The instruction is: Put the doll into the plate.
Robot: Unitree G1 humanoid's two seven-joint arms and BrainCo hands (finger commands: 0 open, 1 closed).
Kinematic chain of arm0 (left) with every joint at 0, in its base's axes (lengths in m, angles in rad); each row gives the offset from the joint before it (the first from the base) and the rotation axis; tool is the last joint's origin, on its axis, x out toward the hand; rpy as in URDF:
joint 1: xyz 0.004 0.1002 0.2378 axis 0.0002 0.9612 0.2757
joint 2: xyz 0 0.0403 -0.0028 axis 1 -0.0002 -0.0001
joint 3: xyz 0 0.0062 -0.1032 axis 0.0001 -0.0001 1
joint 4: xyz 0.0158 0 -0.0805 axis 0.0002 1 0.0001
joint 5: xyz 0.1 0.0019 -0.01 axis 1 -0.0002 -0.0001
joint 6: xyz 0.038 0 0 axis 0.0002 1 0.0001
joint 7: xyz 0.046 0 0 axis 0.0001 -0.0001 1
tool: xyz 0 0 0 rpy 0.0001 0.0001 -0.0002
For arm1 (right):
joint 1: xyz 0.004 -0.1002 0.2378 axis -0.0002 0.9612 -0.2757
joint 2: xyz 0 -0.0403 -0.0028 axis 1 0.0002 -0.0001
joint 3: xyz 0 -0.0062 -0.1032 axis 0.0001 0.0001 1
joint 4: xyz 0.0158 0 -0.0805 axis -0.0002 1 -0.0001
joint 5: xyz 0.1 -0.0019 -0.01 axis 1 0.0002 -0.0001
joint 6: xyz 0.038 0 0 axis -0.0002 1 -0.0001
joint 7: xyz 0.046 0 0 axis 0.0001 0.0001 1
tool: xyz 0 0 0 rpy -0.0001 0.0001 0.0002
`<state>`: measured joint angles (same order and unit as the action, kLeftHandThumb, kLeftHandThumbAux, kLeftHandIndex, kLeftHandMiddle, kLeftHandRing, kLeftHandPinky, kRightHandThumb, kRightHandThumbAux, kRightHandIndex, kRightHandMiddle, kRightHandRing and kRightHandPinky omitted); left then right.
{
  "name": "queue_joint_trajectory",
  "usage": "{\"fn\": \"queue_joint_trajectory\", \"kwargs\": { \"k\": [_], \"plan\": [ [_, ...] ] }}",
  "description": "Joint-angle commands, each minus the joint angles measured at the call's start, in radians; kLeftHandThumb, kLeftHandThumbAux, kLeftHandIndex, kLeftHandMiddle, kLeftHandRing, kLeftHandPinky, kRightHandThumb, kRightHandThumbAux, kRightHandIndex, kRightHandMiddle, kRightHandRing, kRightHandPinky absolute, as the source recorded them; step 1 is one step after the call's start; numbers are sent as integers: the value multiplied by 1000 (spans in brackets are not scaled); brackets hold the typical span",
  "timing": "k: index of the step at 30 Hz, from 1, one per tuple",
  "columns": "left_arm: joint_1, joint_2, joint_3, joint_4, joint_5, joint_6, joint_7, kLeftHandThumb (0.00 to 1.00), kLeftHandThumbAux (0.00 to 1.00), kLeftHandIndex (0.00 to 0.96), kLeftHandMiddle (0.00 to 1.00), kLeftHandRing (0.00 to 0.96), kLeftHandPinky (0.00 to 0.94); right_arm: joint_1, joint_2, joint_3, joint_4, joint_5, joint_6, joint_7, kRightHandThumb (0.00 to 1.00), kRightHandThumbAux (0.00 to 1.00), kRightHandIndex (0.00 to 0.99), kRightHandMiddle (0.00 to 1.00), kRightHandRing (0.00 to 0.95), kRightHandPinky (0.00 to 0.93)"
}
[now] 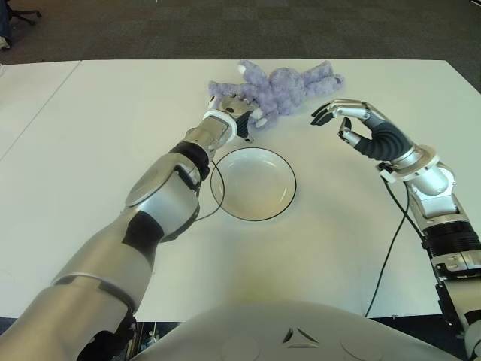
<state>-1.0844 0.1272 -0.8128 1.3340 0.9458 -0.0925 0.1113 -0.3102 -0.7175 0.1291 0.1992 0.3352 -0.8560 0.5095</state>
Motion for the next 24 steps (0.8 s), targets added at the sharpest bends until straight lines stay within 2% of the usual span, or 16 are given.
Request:
{"fn": "queue_joint_trajectory", "kwargs": {
  "k": [1, 3, 4, 5, 6, 10, 11, 12, 14, 16, 17, 19, 20, 21, 24],
  "plan": [
    [99, 19, -100, 67, 85, -43, -124, 0, 527, 119, 0, 0, 0, -8, 17, -31, -89, 291, 194, 183, 938, 679, 445, 394, 452, 302],
    [84, 25, -114, 61, 91, -65, -125, 0, 523, 121, 0, 0, 0, -35, 37, -47, -84, 315, 229, 195, 937, 679, 444, 396, 451, 251],
    [76, 28, -121, 57, 93, -78, -126, 0, 517, 124, 0, 0, 0, -52, 49, -56, -77, 314, 238, 195, 764, 713, 427, 376, 353, 240],
    [70, 32, -126, 53, 95, -90, -124, 0, 515, 125, 0, 0, 0, -65, 58, -69, -70, 305, 247, 189, 721, 721, 423, 370, 328, 238],
    [66, 35, -130, 52, 95, -98, -123, 0, 512, 123, 0, 0, 0, -74, 67, -81, -63, 299, 257, 191, 710, 723, 422, 363, 312, 232],
    [50, 61, -151, 32, 100, -163, -98, 0, 490, 98, 0, 0, 0, -57, 129, -155, -73, 152, 250, 48, 701, 721, 417, 280, 234, 195],
    [49, 65, -155, 28, 101, -174, -91, 0, 488, 96, 0, 0, 0, -77, 137, -167, -61, 145, 273, 31, 701, 721, 417, 272, 228, 192],
    [47, 74, -157, 14, 98, -199, -78, 0, 479, 80, 0, 0, 0, -140, 145, -180, 22, 101, 268, 3, 697, 719, 411, 220, 180, 161],
    [45, 85, -157, -5, 94, -233, -60, 0, 472, 71, 0, 0, 0, -229, 157, -197, 138, 29, 256, -33, 693, 720, 406, 190, 157, 142],
    [46, 92, -152, -19, 86, -256, -48, 0, 469, 72, 0, 0, 0, -261, 169, -206, 179, -28, 240, -61, 687, 721, 402, 165, 128, 100],
    [47, 95, -149, -26, 83, -265, -43, 0, 467, 72, 0, 0, 0, -267, 175, -208, 185, -49, 233, -73, 681, 723, 400, 125, 80, 39],
    [49, 102, -145, -38, 79, -280, -38, 0, 466, 72, 0, 0, 0, -277, 186, -216, 202, -71, 222, -80, 680, 723, 399, 113, 66, 21],
    [51, 108, -144, -49, 79, -292, -27, 0, 463, 68, 0, 0, 0, -287, 189, -221, 218, -68, 220, -71, 500, 641, 220, 87, 43, 5],
    [53, 113, -143, -57, 78, -301, -18, 0, 457, 52, 0, 0, 0, -293, 192, -225, 230, -67, 219, -65, 438, 592, 128, 51, 12, 1],
    [65, 132, -145, -95, 82, -332, 20, 0, 445, 30, 0, 0, 0, -312, 199, -240, 262, -65, 211, -48, 412, 555, 70, 19, 0, 0]
  ]
}}
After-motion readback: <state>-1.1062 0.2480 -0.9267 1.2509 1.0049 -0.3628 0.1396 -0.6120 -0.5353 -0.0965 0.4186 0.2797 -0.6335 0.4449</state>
